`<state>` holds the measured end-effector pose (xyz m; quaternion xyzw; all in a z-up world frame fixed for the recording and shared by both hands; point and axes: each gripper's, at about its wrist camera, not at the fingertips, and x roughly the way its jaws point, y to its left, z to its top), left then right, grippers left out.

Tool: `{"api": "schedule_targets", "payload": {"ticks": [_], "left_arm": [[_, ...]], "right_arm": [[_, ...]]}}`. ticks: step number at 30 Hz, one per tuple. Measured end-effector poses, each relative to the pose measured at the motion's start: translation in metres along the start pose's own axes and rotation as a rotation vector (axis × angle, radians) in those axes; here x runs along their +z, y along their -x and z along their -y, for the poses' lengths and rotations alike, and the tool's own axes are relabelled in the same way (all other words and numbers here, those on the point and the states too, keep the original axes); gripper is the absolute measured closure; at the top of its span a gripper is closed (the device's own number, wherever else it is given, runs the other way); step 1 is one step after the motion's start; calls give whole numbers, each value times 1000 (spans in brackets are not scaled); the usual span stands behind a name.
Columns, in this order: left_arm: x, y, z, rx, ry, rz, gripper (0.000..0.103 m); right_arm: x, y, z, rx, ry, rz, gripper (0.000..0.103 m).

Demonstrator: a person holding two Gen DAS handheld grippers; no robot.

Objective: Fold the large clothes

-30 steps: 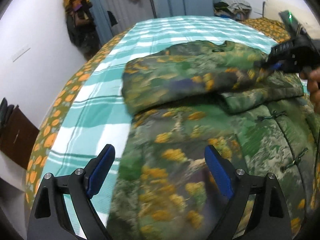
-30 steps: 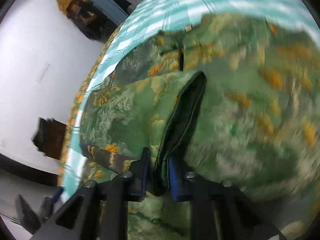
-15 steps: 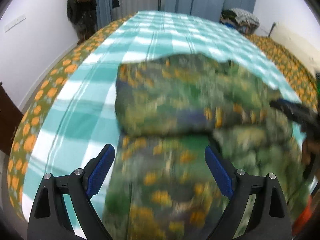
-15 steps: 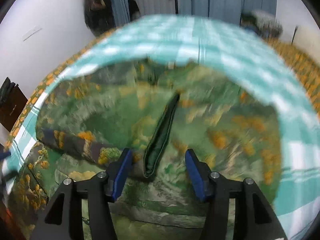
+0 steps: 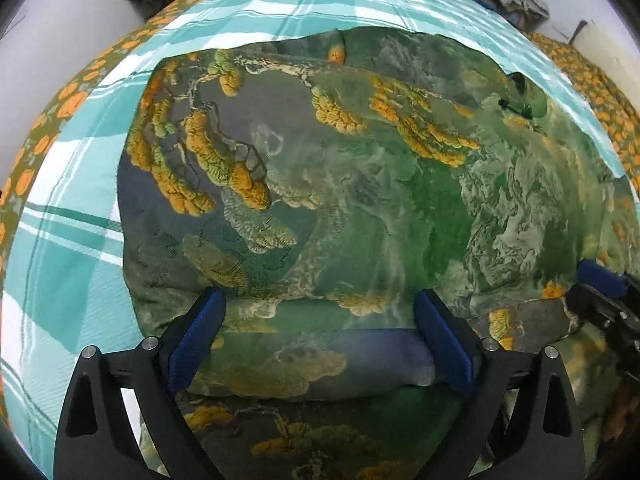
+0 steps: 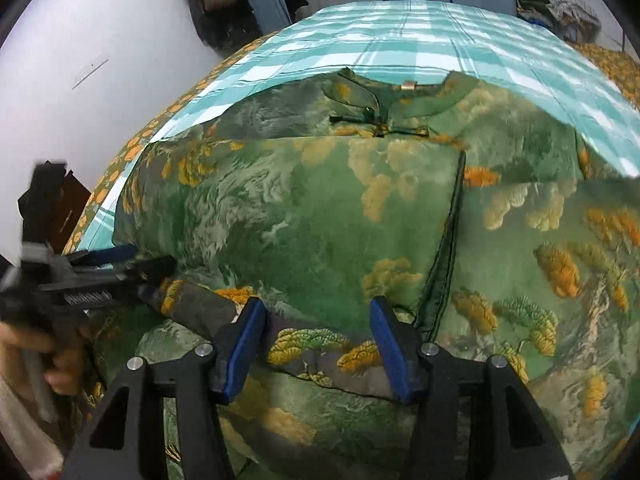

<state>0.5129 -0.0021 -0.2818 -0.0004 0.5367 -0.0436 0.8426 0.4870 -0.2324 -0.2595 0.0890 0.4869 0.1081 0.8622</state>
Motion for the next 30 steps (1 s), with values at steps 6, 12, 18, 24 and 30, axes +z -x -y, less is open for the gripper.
{"api": "schedule_targets", "payload": {"ticks": [6, 12, 18, 24, 30], "left_arm": [[14, 17, 2, -14, -25, -9, 7], [60, 30, -6, -25, 5, 47, 8], [55, -15, -8, 17, 1, -9, 5], [62, 10, -3, 4, -1, 52, 5], [105, 16, -8, -18, 63, 94, 5]], "right_arm": [[-6, -1, 0, 5, 11, 20, 48], [-10, 3, -2, -11, 14, 39, 48], [-11, 3, -3, -3, 14, 42, 48], [-14, 5, -2, -6, 18, 58, 48], [-15, 6, -3, -7, 17, 61, 48]]}}
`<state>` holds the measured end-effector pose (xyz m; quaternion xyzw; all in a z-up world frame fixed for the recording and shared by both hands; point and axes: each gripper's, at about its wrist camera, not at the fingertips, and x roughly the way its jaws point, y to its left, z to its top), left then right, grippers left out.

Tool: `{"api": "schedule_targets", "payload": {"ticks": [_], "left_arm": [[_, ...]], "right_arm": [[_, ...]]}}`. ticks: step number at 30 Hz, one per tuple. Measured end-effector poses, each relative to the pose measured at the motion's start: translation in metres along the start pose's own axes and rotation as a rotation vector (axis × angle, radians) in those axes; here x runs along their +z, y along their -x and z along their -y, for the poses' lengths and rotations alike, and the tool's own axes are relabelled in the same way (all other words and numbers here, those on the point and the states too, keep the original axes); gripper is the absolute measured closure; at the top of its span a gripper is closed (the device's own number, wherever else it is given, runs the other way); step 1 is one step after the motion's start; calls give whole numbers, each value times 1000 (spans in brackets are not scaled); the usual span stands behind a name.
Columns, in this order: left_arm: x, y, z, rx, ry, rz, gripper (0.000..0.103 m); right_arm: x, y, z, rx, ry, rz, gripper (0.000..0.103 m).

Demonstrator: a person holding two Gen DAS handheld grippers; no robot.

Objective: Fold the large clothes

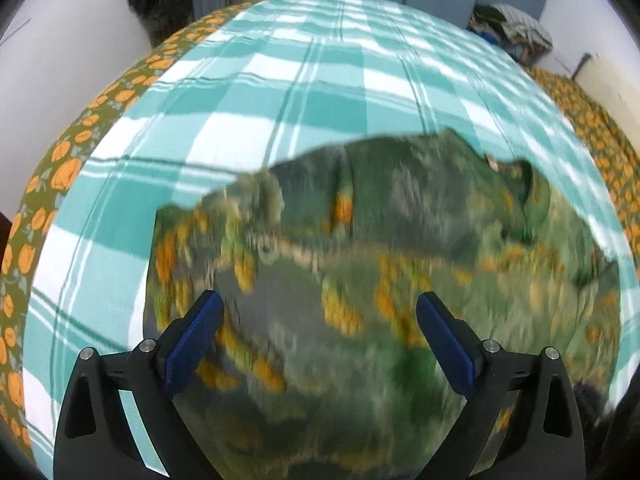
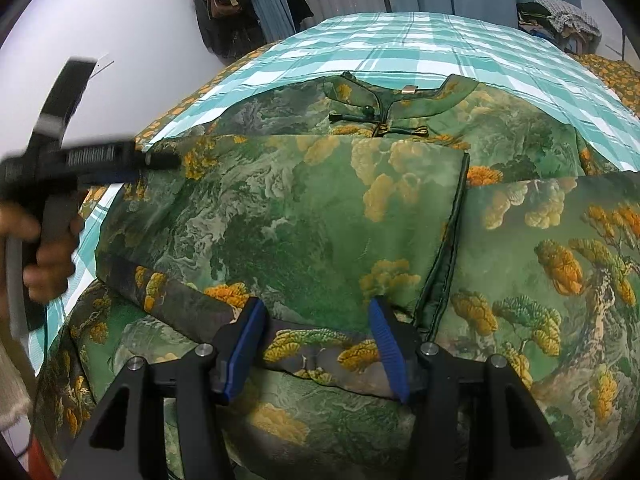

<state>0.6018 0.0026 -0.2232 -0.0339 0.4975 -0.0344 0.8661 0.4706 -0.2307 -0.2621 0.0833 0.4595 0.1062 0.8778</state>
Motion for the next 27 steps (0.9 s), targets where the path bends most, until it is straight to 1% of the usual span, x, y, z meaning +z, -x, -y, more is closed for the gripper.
{"api": "schedule_targets", "payload": {"ticks": [2, 3, 5, 7, 8, 10, 11, 16, 22, 27], "left_arm": [[5, -6, -1, 23, 29, 15, 5], [5, -13, -4, 31, 49, 7, 5], [1, -28, -7, 28, 72, -36, 5], [-10, -46, -9, 24, 56, -104, 4], [-15, -51, -7, 22, 33, -117, 4], [-24, -48, -3, 21, -31, -94, 3], [-27, -46, -3, 15, -43, -95, 3], [-40, -32, -7, -10, -68, -91, 3], [-78, -6, -1, -9, -140, -59, 3], [-106, 9, 2, -16, -160, -56, 3]], "right_arm": [[0, 0, 0, -1, -1, 0, 48], [0, 0, 0, -1, -1, -1, 48], [0, 0, -1, -4, 2, -1, 48], [0, 0, -1, -8, 5, -2, 48], [-1, 0, -2, -13, 9, -3, 48], [0, 0, -3, -20, 15, -5, 48], [-1, 0, -3, -25, 18, -6, 48], [0, -1, -5, -39, 26, -4, 48], [-1, -1, -5, -47, 32, -10, 48], [-2, -3, -9, -70, 52, -16, 48]]}}
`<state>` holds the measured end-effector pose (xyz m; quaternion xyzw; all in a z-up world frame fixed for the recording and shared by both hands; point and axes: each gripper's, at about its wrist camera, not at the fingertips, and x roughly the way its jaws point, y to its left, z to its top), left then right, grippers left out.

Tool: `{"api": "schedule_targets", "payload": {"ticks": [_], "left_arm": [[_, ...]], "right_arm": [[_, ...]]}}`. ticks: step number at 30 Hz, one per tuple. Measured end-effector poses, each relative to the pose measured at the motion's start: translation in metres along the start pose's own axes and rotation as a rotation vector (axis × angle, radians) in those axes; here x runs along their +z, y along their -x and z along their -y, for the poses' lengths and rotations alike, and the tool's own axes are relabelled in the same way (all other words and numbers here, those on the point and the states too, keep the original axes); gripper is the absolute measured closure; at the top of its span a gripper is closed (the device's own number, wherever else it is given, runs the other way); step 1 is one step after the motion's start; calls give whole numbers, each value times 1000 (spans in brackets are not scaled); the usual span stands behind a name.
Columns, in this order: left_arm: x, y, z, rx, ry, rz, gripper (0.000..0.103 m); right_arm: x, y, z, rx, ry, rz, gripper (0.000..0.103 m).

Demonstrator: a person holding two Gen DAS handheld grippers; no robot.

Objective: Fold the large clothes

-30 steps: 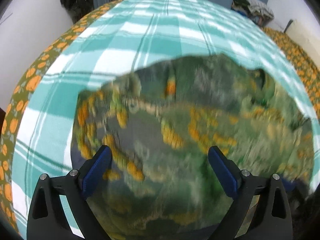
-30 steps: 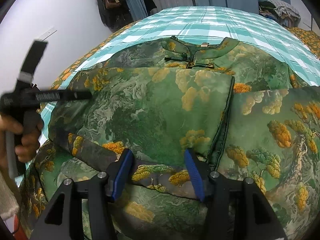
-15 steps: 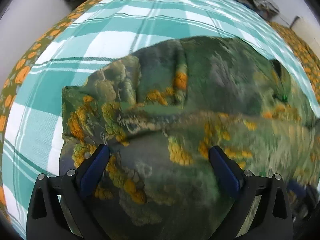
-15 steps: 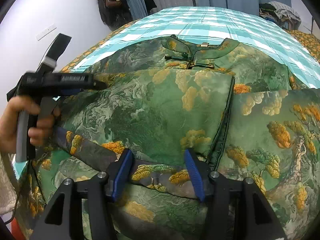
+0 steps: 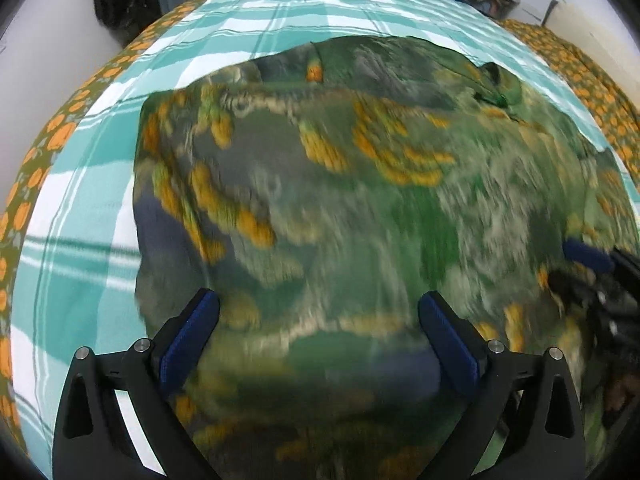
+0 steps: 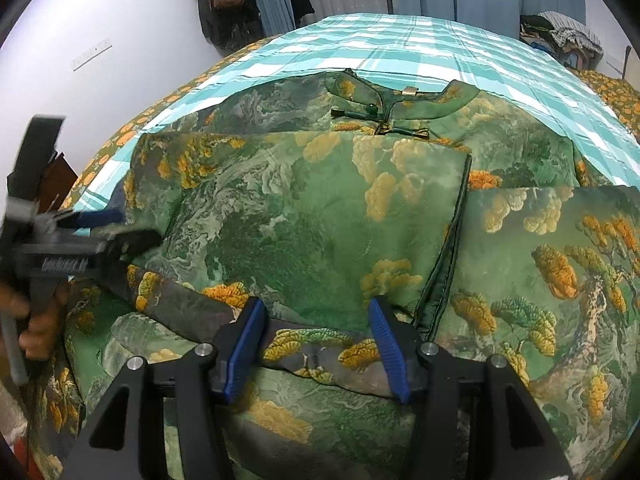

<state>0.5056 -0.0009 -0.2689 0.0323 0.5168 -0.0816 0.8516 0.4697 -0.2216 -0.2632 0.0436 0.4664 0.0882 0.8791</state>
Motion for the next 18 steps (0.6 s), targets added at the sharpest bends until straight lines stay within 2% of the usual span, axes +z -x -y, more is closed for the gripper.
{"api": "schedule_targets", "payload": {"ticks": [5, 10, 14, 18], "left_arm": [[-20, 31, -4, -27, 28, 36, 3], [-48, 71, -7, -45, 43, 78, 3], [-69, 99, -6, -23, 34, 123, 3], [-83, 114, -1, 20, 13, 142, 3]], "right_arm": [[0, 5, 0, 3, -8, -9, 47], [-2, 34, -4, -9, -6, 5, 47], [-14, 65, -9, -98, 21, -5, 27], [-39, 101, -11, -206, 47, 14, 24]]}}
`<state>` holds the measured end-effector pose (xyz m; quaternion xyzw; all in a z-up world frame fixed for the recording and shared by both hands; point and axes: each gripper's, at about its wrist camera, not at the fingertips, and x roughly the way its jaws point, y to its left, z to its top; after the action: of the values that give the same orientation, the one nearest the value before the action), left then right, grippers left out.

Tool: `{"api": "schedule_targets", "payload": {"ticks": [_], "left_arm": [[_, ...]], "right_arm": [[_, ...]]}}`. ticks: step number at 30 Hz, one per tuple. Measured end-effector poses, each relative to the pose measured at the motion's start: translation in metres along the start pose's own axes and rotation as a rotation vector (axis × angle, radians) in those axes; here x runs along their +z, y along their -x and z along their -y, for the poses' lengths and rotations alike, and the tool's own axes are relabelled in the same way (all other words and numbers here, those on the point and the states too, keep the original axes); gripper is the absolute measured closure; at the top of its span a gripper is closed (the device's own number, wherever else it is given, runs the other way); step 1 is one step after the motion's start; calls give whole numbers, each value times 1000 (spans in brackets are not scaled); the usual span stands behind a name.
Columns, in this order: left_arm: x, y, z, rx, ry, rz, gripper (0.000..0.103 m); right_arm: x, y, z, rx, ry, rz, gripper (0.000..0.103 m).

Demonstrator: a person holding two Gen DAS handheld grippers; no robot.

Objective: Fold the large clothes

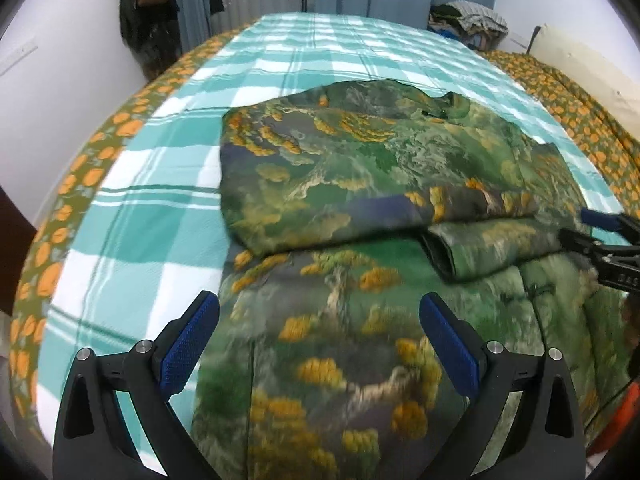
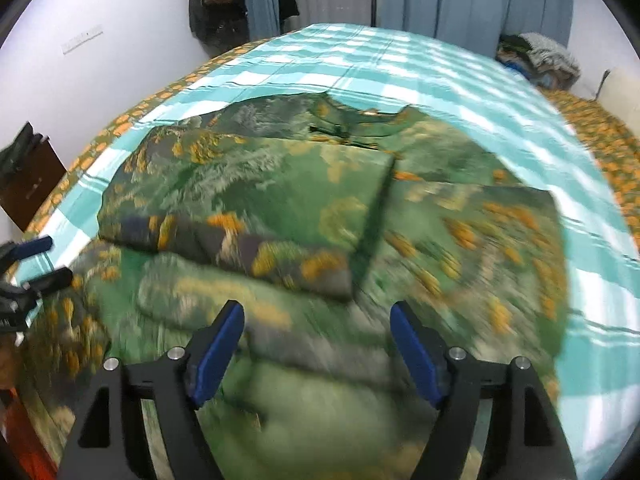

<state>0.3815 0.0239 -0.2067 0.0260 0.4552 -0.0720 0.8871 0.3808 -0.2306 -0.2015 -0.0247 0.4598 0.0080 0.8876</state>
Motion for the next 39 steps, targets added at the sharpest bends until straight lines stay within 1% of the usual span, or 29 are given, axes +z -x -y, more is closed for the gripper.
{"api": "schedule_targets", "payload": {"ticks": [4, 9, 13, 15, 17, 20, 22, 25, 28, 29, 31, 35, 37, 39], "left_arm": [[-9, 10, 10, 35, -33, 0, 3], [-17, 20, 27, 64, -98, 30, 3], [-22, 14, 40, 75, -131, 15, 3], [-28, 4, 44, 63, -130, -26, 3], [-36, -9, 46, 45, -123, -85, 3], [-51, -25, 44, -37, -70, -170, 3], [-59, -26, 41, -36, -38, -162, 1], [-61, -24, 44, -17, -61, -154, 1], [-64, -27, 50, 20, -83, -160, 1], [-65, -27, 52, 27, -91, -164, 1], [-67, -27, 53, 14, -104, -174, 1], [-67, -22, 46, -37, -107, -201, 1], [-64, -12, 39, -52, -100, -193, 1], [-62, 8, 23, -81, -88, -160, 1]], "right_arm": [[-15, 28, 6, -112, 8, 23, 24], [-21, 50, 10, -175, 28, 35, 24], [-25, 60, 8, -217, 56, 54, 24], [-29, 64, 7, -210, 50, 55, 24], [-34, 65, 11, -181, 27, 41, 24], [-50, 66, 23, -141, -13, 4, 24], [-66, 65, 32, -125, -34, -30, 24], [-94, 59, 46, -132, -61, -84, 24], [-125, 46, 62, -129, -134, -158, 24], [-133, 44, 66, -112, -164, -155, 24], [-141, 47, 69, -98, -190, -122, 24], [-143, 45, 65, -122, -206, -103, 21], [-142, 43, 65, -119, -201, -112, 21], [-140, 46, 69, -84, -190, -121, 21]]}}
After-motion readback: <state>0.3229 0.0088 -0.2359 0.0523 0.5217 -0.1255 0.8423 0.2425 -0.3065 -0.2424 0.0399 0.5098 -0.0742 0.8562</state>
